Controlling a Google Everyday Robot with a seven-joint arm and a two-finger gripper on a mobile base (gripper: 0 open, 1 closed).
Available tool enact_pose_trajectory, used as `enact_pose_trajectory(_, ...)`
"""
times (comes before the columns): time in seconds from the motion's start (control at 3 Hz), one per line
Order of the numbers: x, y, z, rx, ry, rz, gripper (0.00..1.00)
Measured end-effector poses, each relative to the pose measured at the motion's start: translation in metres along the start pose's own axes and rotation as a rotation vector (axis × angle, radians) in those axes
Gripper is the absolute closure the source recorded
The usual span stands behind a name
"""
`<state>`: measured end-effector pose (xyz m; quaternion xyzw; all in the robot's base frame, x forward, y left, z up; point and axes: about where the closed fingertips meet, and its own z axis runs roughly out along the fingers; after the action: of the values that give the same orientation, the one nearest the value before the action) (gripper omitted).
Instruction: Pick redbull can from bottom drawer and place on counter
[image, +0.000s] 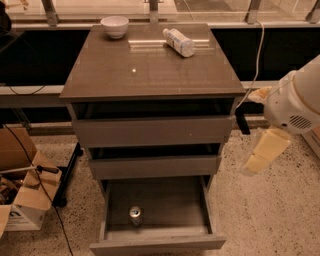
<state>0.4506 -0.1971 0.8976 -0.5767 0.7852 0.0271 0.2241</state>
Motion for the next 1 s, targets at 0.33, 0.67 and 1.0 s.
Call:
enact_pose_trajectory(0.33,-0.004,-0.006,-0.001,0.029,-0.011,-0.001,0.00)
enact_pose_trajectory(0.67,-0.003,-0.002,0.015,0.012,0.002,0.041,0.00)
enact_pose_trajectory(1.0,-0.016,0.010,0.068,-0.048,-0.065,0.082,0.00)
